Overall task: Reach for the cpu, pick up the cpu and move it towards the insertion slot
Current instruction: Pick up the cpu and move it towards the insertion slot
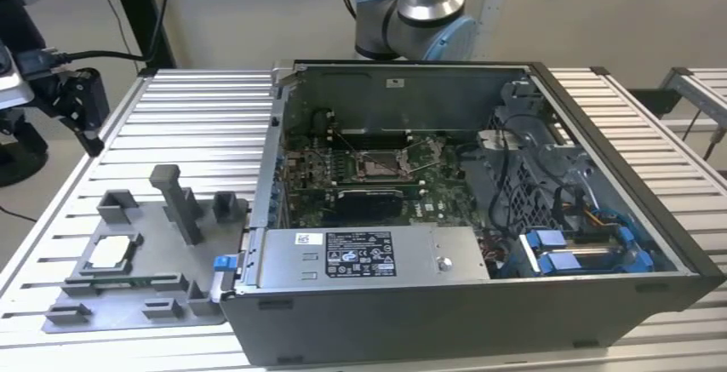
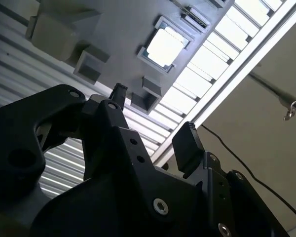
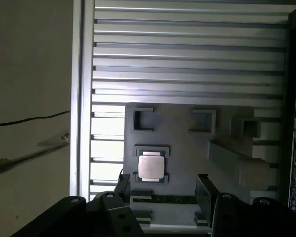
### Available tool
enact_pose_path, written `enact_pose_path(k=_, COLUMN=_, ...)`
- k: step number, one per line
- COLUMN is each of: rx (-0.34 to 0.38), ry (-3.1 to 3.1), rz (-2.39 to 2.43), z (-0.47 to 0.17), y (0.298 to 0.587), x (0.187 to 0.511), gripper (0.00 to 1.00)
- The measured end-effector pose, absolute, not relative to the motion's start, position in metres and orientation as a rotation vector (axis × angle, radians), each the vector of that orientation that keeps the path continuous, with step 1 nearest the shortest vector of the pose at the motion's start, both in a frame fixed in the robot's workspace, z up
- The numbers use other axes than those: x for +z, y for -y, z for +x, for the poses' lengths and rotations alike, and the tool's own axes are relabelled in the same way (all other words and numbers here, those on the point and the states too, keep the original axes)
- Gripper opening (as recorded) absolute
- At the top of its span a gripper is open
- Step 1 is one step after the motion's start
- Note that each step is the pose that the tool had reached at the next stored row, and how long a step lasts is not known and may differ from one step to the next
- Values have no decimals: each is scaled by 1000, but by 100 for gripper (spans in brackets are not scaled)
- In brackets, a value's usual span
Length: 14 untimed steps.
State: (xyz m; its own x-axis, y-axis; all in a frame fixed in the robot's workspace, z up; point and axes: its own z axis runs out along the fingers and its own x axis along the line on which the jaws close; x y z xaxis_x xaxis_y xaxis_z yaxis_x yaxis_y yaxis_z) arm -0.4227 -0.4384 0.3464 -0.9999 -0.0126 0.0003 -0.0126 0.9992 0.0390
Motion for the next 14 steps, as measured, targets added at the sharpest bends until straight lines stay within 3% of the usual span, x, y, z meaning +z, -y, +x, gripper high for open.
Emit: enact_pose_path(k=14, rx=-61, ry=3141, rz=5, z=-424, y=438, x=326, gripper=100)
